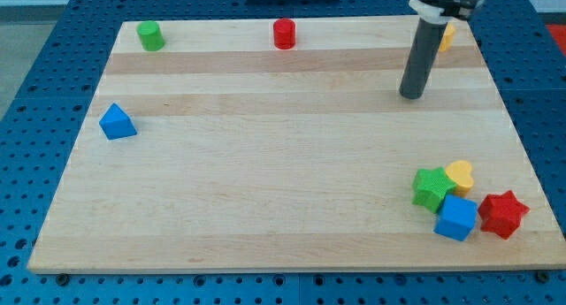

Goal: Point your arm at the top right corner of the board

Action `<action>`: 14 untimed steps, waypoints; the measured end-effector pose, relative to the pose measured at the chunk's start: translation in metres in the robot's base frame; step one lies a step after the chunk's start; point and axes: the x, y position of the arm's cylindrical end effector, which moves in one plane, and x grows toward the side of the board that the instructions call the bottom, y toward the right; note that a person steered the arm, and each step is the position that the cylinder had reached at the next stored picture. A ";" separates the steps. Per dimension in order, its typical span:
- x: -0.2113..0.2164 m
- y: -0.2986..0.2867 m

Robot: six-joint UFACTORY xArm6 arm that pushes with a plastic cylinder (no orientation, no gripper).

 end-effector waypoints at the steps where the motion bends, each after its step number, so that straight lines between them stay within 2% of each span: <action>1: -0.025 -0.004; 10: -0.172 -0.001; 14: -0.172 0.033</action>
